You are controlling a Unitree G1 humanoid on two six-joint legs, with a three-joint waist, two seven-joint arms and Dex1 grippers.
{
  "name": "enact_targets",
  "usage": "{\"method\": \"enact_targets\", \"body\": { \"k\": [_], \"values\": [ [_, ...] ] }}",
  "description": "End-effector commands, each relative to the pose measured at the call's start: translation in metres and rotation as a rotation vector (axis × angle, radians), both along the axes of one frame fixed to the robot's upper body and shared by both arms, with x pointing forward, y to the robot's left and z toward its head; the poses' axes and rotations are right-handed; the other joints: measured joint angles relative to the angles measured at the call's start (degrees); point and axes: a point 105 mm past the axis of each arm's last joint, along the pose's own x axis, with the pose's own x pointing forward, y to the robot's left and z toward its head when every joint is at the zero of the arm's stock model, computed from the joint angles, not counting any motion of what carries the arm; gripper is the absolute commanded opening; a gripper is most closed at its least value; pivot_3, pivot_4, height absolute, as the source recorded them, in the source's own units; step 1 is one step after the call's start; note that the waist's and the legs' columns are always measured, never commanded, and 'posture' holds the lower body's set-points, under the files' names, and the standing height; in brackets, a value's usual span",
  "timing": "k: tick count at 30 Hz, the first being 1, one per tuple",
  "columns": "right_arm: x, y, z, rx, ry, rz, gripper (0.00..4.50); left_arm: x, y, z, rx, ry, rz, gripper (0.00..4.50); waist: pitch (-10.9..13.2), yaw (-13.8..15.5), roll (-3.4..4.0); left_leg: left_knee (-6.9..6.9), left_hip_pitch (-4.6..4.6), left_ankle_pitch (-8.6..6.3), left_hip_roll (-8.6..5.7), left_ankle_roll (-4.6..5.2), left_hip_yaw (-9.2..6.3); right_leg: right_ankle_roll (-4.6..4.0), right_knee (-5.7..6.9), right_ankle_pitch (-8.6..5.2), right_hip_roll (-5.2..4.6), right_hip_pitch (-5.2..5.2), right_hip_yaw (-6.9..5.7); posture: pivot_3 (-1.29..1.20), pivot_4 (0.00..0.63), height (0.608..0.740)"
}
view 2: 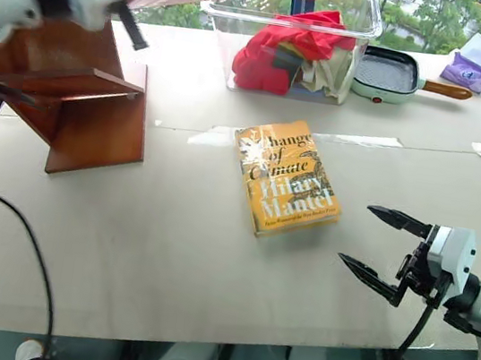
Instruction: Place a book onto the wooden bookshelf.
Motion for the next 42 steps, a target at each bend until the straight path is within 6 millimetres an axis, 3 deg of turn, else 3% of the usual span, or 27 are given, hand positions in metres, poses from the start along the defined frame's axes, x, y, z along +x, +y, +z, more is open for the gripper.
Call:
{"method": "enact_targets", "body": {
  "k": [1, 7, 14, 18, 24, 34, 42],
  "values": [
    [0.007, 0.002, 0.002, -0.002, -0.053, 0.017, 4.5, -0.013, 0.027, 0.028, -0.007, 0.08, 0.071, 0.07, 0.1, -0.1, -0.01, 0.02, -0.11, 0.01, 0.04, -0.01, -0.05, -0.01, 0.0, 0.01, 0.05, -0.08, -0.04, 0.0, 0.15, 0.74],
    [0.021, 0.002, 0.001, 0.002, -0.102, 0.014, 4.5, -0.021, 0.05, 0.036, 0.176, 0.164, 0.194, 0.07, 0.2, -1.0, -0.06, 0.07, -0.27, 0.0, 0.02, 0.0, -0.03, 0.0, -0.04, 0.01, 0.07, -0.18, -0.02, 0.0, 0.15, 0.74],
    [0.027, 0.012, 0.005, 0.018, -0.137, 0.025, 4.5, -0.024, 0.105, 0.043, 0.293, 0.326, 0.546, 0.07, 0.2, -1.5, -0.02, 0.14, -0.38, 0.01, 0.15, -0.01, 0.01, -0.01, 0.12, 0.01, 0.25, -0.37, 0.02, 0.0, 0.15, 0.74],
    [0.024, 0.014, 0.023, 0.043, -0.218, 0.025, 4.5, -0.022, 0.127, 0.031, 0.314, 0.401, 0.705, 0.07, 0.3, -2.1, 0.02, 0.28, -0.43, 0.0, 0.16, -0.01, 0.0, 0.0, 0.14, 0.01, 0.28, -0.38, 0.03, 0.0, 0.15, 0.74],
    [0.022, 0.009, 0.055, 0.105, -0.304, -0.006, 4.5, -0.022, 0.134, 0.004, 0.284, 0.47, 0.792, 0.07, 0.3, -2.5, 0.02, 0.43, -0.52, 0.0, 0.18, -0.01, -0.09, -0.01, 0.26, 0.01, 0.29, -0.43, 0.01, 0.0, 0.15, 0.74],
    [0.018, 0.003, 0.074, 0.148, -0.334, 0.022, 4.5, -0.022, 0.145, -0.034, 0.26, 0.472, 0.93, 0.07, 0.3, -3.7, 0.04, 0.52, -0.54, 0.0, 0.2, -0.01, 0.09, -0.02, 0.67, 0.01, 0.33, -0.68, 0.2, 0.0, 0.15, 0.74],
    [0.015, 0.0, 0.079, 0.159, -0.32, 0.028, 4.5, -0.006, 0.141, -0.053, 0.168, 0.451, 0.928, 0.07, 0.2, -4.1, 0.03, 0.53, -0.3, -0.01, 0.21, 0.01, 0.41, -0.02, 0.95, 0.01, 0.37, -0.65, 0.52, 0.0, 0.15, 0.74]
  ]
}}
